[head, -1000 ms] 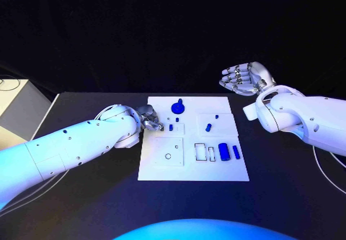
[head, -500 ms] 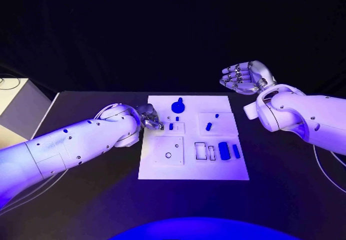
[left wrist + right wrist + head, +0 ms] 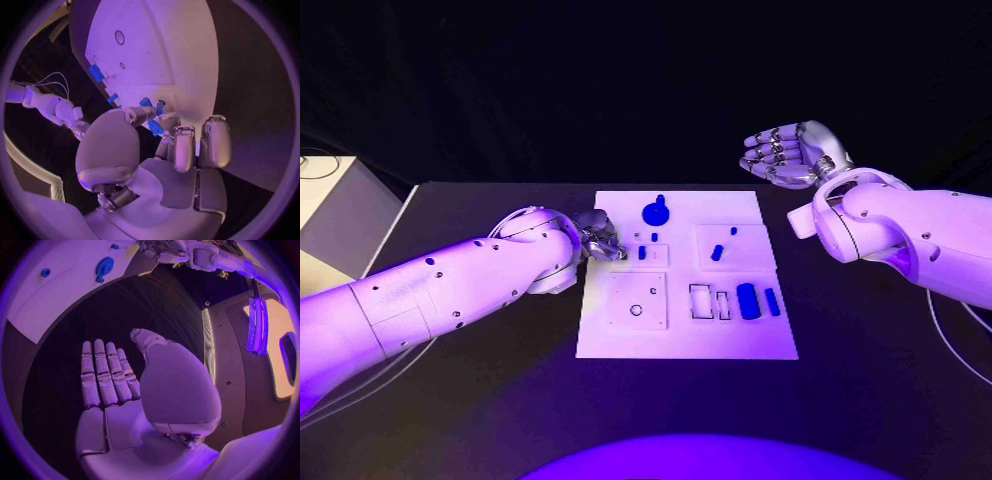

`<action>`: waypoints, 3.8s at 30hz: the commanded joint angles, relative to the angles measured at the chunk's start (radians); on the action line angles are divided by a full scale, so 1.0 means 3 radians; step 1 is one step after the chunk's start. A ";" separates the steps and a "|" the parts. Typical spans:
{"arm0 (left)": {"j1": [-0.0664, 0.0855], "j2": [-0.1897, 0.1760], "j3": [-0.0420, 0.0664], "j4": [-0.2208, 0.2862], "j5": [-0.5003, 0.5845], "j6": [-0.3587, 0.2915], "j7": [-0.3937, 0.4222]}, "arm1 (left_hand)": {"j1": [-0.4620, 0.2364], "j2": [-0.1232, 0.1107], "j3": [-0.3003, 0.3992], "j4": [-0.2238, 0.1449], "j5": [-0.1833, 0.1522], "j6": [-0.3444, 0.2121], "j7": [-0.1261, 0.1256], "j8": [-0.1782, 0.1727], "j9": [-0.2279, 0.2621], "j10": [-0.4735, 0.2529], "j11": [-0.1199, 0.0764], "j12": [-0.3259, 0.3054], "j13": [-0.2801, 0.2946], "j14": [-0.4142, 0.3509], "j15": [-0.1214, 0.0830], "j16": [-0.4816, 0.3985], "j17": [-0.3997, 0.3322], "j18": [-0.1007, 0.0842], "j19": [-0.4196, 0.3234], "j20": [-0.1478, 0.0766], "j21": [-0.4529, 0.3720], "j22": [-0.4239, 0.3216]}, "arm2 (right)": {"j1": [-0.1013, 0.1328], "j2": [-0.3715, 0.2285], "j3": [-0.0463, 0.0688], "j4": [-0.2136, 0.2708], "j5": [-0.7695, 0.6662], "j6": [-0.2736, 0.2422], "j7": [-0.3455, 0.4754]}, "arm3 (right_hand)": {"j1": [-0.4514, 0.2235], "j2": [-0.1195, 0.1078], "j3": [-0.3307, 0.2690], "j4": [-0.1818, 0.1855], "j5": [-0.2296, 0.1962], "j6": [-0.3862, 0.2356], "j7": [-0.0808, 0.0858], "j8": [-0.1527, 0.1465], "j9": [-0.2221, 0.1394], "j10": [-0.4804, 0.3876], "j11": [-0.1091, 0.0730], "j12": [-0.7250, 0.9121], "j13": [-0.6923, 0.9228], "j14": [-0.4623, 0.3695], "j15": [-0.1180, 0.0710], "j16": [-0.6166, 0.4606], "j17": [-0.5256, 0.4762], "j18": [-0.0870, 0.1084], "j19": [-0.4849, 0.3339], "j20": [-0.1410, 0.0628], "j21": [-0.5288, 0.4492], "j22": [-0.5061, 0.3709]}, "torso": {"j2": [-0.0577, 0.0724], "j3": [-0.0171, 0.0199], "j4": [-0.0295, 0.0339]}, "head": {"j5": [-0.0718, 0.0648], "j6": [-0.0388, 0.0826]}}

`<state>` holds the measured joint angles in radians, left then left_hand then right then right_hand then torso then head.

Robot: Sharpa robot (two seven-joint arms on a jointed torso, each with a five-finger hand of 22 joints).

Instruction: Assemble the parts on the task board

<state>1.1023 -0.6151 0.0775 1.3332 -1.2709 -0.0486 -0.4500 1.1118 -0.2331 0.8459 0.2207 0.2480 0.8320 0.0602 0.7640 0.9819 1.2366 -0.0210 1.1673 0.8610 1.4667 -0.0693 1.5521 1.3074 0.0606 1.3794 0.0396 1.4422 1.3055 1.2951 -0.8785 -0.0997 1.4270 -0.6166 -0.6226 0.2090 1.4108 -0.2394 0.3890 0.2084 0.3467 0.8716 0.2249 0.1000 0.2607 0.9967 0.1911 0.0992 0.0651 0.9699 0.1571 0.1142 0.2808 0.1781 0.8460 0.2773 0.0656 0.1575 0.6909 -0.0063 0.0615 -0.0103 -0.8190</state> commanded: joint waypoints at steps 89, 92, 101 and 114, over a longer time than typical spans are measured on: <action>0.0000 0.0141 -0.0070 -0.0223 0.0048 0.0136 -0.0121 | -0.0192 -0.0074 -0.1088 0.0243 0.0008 0.0058 0.0048 -0.0350 -0.0472 -0.0142 0.0083 0.0002 -0.0105 0.0285 0.0055 -0.0033 0.0701 0.0040 -0.0082 0.0059 -0.0094 -0.0089 | 0.0000 -0.0026 0.0001 0.0072 -0.0005 0.0062 0.0016 | -0.0008 0.0038 -0.0084 0.0001 0.0061 0.0004 0.0126 -0.0048 -0.0036 -0.0001 0.0046 -0.0075 -0.0006 -0.0002 0.0039 -0.0081 -0.0078 0.0014 -0.0039 0.0018 -0.0012 -0.0087 | 0.0000 -0.0004 0.0001 | -0.0040 -0.0026; 0.0000 0.0132 -0.0069 -0.0217 0.0045 0.0123 -0.0124 | -0.0224 -0.0046 -0.1210 0.0242 0.0012 0.0055 0.0048 -0.0342 -0.0481 -0.0147 0.0085 0.0009 -0.0105 0.0284 0.0057 -0.0035 0.0698 0.0041 -0.0087 0.0061 -0.0099 -0.0095 | 0.0000 -0.0027 0.0001 0.0070 -0.0005 0.0065 0.0010 | -0.0008 0.0039 -0.0086 0.0002 0.0062 0.0004 0.0126 -0.0049 -0.0036 -0.0001 0.0046 -0.0076 -0.0006 -0.0002 0.0039 -0.0082 -0.0079 0.0014 -0.0041 0.0019 -0.0012 -0.0089 | 0.0002 -0.0005 0.0002 | -0.0043 -0.0028; 0.0000 0.0107 -0.0066 -0.0196 0.0051 0.0088 -0.0131 | -0.0236 0.0005 -0.1380 0.0245 0.0016 0.0046 0.0048 -0.0329 -0.0497 -0.0161 0.0085 0.0014 -0.0114 0.0280 0.0058 -0.0040 0.0688 0.0044 -0.0093 0.0063 -0.0105 -0.0101 | 0.0000 -0.0029 0.0001 0.0065 -0.0005 0.0077 -0.0003 | -0.0008 0.0041 -0.0094 0.0003 0.0063 0.0004 0.0128 -0.0051 -0.0039 -0.0001 0.0048 -0.0079 -0.0006 -0.0003 0.0041 -0.0087 -0.0086 0.0013 -0.0050 0.0020 -0.0013 -0.0098 | 0.0002 -0.0005 0.0002 | -0.0046 -0.0022; 0.0000 0.0040 -0.0047 -0.0113 0.0022 0.0049 -0.0149 | -0.0234 0.0038 -0.1502 0.0246 0.0019 0.0032 0.0049 -0.0318 -0.0506 -0.0170 0.0087 0.0023 -0.0114 0.0277 0.0060 -0.0044 0.0680 0.0048 -0.0107 0.0064 -0.0117 -0.0119 | -0.0001 -0.0030 0.0001 0.0060 -0.0005 0.0089 -0.0011 | -0.0005 0.0046 -0.0110 0.0002 0.0066 0.0007 0.0132 -0.0055 -0.0046 0.0002 0.0051 -0.0086 -0.0006 -0.0006 0.0046 -0.0102 -0.0102 0.0011 -0.0075 0.0024 -0.0015 -0.0119 | 0.0000 -0.0003 0.0002 | -0.0050 -0.0016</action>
<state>1.1103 -0.5993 0.0680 1.3020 -1.2555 -0.0463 -0.4630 1.0419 -0.2313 0.3979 0.2951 0.2478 0.8433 0.0768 0.6619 0.8301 1.1920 0.0022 1.1684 0.8277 1.4632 -0.0586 1.5442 1.3074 0.0605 1.3527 0.0587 1.4103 1.2707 1.2949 -0.8874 -0.0997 1.4447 -0.6159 -0.6115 0.2022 1.4068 -0.2356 0.3614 0.2084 0.3599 0.8716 0.2249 0.0884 0.2486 0.9958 0.1975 0.0775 0.0641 0.9698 0.1642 0.0872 0.2516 0.1781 0.8317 0.2844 0.0657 0.1225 0.6911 -0.0077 0.0620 -0.0248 -0.8246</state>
